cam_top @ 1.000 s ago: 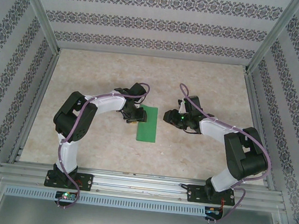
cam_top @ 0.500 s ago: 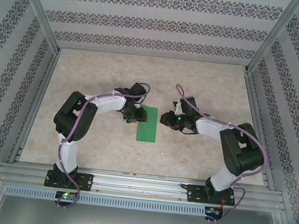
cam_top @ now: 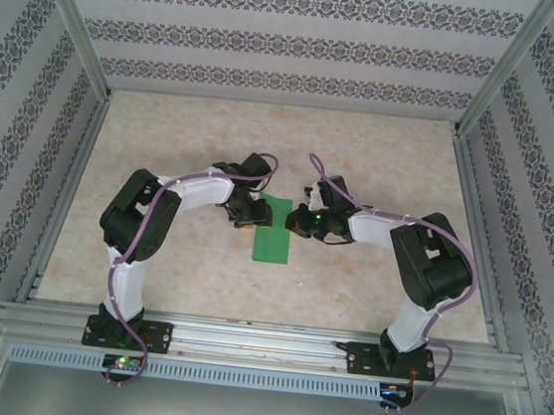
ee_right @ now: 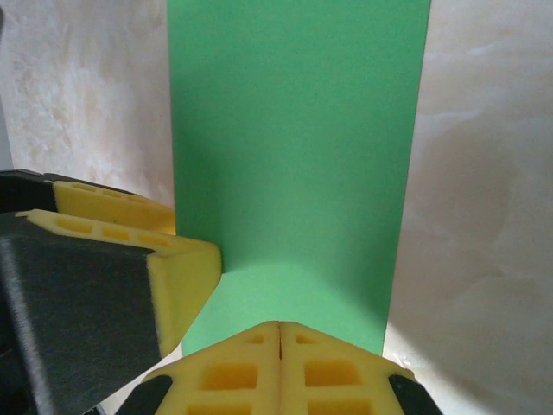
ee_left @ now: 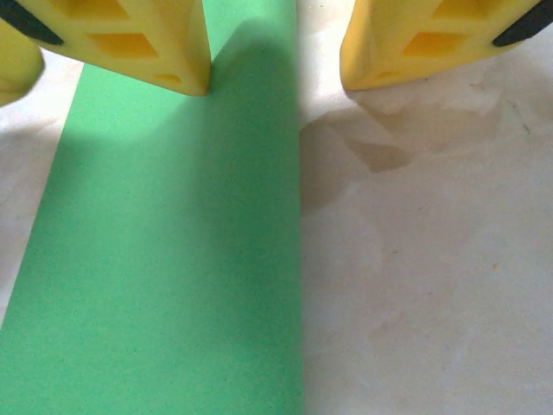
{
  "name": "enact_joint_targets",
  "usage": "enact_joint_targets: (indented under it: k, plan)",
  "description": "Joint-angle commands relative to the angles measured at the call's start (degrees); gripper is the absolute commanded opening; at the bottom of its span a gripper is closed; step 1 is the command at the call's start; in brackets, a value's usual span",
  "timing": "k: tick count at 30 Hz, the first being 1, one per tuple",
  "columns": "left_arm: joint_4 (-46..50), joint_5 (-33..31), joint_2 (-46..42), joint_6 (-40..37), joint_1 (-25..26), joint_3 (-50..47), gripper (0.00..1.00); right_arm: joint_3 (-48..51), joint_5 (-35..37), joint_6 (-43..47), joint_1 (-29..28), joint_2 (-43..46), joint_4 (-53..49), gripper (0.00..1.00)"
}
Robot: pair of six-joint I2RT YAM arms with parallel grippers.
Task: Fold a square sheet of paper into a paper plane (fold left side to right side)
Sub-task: Hold the square sheet of paper at the center of the table, then first fold the square sheet of paper in half at the center of the table.
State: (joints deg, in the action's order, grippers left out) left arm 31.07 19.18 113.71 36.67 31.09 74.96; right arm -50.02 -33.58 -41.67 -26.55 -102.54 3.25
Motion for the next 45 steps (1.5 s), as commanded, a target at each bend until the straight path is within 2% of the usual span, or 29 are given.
enact_joint_targets:
  k: [1, 16, 22, 27, 31, 34, 41, 45]
  plan:
    - [-5.58, 4.78, 7.62, -0.76, 3.8, -2.17, 0.46, -1.46, -1.57, -0.43, -0.87, -1.71, 0.2, 0.03]
    - [-5.85, 4.23, 5.91, -0.63, 3.55, -2.2, 0.48, -1.83, 2.12, 0.43, -0.96, -5.68, -7.67, 0.0]
    - [-6.02, 4.04, -1.09, -0.79, 2.11, -2.79, 0.52, -2.49, 6.42, 3.31, -1.14, -6.15, -13.18, 0.0]
    - [-5.69, 2.28, -8.2, -1.5, 0.58, -3.8, 0.57, -2.19, 7.48, 3.48, -1.05, -6.56, -13.49, 0.0]
    - [-7.1, 0.22, -13.64, -2.16, 0.1, -5.73, 0.57, -2.01, 8.24, 3.35, -1.1, -6.88, -13.53, 0.0]
    - [-10.77, 1.84, -16.08, -3.0, 0.02, -8.0, 0.54, -1.92, 8.53, 3.44, -1.07, -6.93, -13.7, 0.0]
    - [-22.74, 13.5, -12.42, -1.52, 0.04, -11.76, 0.28, -2.43, 9.02, 3.79, -1.12, -7.29, -14.45, 0.0]
    - [-25.28, 13.16, -9.53, -1.18, -0.15, -12.64, 0.22, -2.8, 9.39, 4.23, -1.14, -7.56, -15.18, 0.0]
